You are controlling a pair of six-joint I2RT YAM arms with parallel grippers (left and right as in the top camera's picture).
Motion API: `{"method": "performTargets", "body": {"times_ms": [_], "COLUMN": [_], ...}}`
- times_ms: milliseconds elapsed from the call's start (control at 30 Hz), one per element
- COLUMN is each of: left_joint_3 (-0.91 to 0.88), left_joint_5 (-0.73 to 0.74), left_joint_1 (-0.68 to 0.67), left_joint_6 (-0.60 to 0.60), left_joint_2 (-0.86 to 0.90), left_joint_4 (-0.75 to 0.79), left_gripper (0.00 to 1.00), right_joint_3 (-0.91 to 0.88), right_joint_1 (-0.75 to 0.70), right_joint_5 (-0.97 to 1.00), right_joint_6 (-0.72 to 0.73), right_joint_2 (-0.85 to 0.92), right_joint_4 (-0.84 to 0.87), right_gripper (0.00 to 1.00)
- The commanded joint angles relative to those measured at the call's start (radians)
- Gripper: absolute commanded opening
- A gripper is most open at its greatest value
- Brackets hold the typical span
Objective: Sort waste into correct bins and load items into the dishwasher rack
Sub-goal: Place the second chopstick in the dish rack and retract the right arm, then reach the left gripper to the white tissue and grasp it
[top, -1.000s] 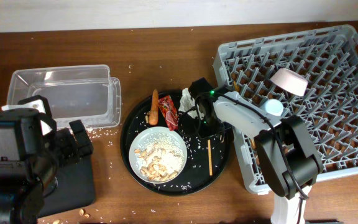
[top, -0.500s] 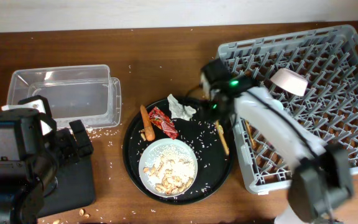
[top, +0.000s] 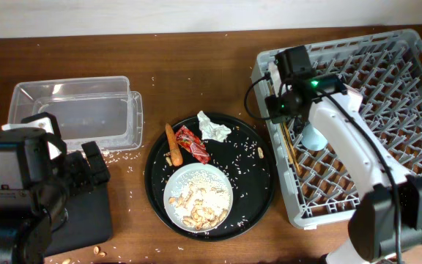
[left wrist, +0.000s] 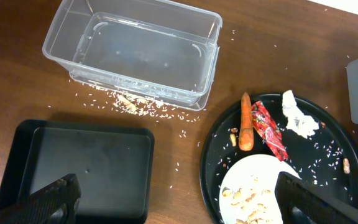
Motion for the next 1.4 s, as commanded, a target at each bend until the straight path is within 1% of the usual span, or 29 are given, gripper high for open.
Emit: {"method": "performTargets", "body": {"times_ms": [0, 33, 100, 167, 200, 233, 267, 400, 467, 567, 667, 767, 833, 900, 967, 1100, 1233, 1300, 1367], "left_joint_3": [0.001, 0.001, 0.001, 0.001, 0.001, 0.001, 0.001, 0.001, 0.001, 0.001, 0.001, 0.001, 0.001, 0.001, 0.001, 0.001, 0.001, 0.001, 0.001], "left_joint_5": [-0.018, -0.018, -0.018, -0.018, -0.018, -0.018, -0.018, -0.018, -0.018, -0.018, -0.018, -0.018, -0.018, -0.018, -0.018, -0.018, -0.018, -0.018, -0.018], "left_joint_1": [0.007, 0.007, 0.007, 0.007, 0.007, 0.007, 0.007, 0.007, 0.007, 0.007, 0.007, 0.007, 0.007, 0.007, 0.007, 0.007, 0.007, 0.007, 0.007], "left_joint_6": [-0.010, -0.010, -0.010, -0.010, -0.010, -0.010, -0.010, -0.010, -0.010, -0.010, -0.010, -0.010, -0.010, -0.010, -0.010, -0.010, -0.010, -0.010, -0.010], "left_joint_2": [-0.002, -0.002, -0.002, -0.002, -0.002, -0.002, -0.002, -0.002, -0.002, -0.002, -0.002, -0.002, -0.002, -0.002, -0.002, -0.002, -0.002, -0.002, -0.002], "left_joint_4": [-0.001, -0.001, -0.001, -0.001, -0.001, -0.001, -0.001, -0.001, -0.001, -0.001, -0.001, -0.001, -0.001, -0.001, -0.001, -0.001, -0.001, -0.001, -0.001], "left_gripper": [0.99, 0.99, 0.99, 0.99, 0.99, 0.99, 0.99, 0.99, 0.99, 0.99, 0.99, 0.99, 0.99, 1.00, 0.99, 0.99, 0.99, 0.99, 0.99], "right_joint_3": [0.013, 0.023, 0.039, 0.039, 0.039, 0.039, 0.039, 0.039, 0.039, 0.039, 0.032, -0.031, -0.120, -0.257, -0.410, -0.795, -1.062, -1.206, -1.296], "right_joint_1": [0.004, 0.009, 0.025, 0.046, 0.060, 0.071, 0.078, 0.082, 0.082, 0.082, 0.082, 0.079, 0.055, 0.014, -0.014, -0.043, -0.074, -0.102, -0.126], "right_joint_5": [0.011, -0.005, -0.122, -0.230, -0.246, -0.237, -0.237, -0.223, -0.152, -0.050, 0.029, 0.090, 0.098, 0.094, 0.077, 0.076, 0.006, -0.037, -0.061], "right_joint_6": [0.037, 0.055, 0.055, 0.055, 0.054, 0.054, 0.055, 0.054, 0.054, 0.055, 0.055, 0.054, 0.054, 0.055, 0.055, 0.055, 0.055, 0.055, 0.055], "right_joint_2": [-0.042, -0.070, -0.162, -0.275, -0.344, -0.397, -0.454, -0.591, -0.629, -0.680, -0.719, -0.805, -0.883, -0.972, -1.066, -1.299, -1.475, -1.593, -1.683], "right_joint_4": [-0.027, -0.048, -0.089, -0.109, -0.119, -0.129, -0.134, -0.148, -0.162, -0.259, -0.312, -0.261, -0.153, -0.018, 0.106, 0.377, 0.540, 0.620, 0.657], "right_gripper": [0.41, 0.41, 0.41, 0.41, 0.43, 0.68, 0.98, 0.98, 0.98, 0.98, 0.98, 0.98, 0.98, 0.98, 0.98, 0.98, 0.98, 0.98, 0.98]}}
